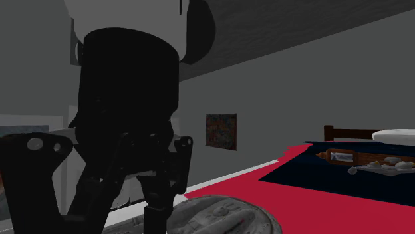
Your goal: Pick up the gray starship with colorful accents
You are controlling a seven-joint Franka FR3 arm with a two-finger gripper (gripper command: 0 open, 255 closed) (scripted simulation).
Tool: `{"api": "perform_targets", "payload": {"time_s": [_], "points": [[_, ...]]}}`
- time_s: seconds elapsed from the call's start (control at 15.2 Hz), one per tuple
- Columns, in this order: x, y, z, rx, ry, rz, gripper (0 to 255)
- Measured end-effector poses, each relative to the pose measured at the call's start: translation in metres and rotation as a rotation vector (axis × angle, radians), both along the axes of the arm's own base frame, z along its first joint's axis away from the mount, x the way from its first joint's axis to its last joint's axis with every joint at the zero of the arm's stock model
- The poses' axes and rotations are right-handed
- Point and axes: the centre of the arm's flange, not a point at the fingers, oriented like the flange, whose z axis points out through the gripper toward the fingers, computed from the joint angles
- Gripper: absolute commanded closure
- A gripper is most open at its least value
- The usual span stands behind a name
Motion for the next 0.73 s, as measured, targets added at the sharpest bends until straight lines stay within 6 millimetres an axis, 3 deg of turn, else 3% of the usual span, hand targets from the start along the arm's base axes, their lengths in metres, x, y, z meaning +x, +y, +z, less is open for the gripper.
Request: {"api": "perform_targets", "payload": {"time_s": [0.73], "points": [[-0.001,-0.001,0.057,0.000,0.000,0.000,255]]}}
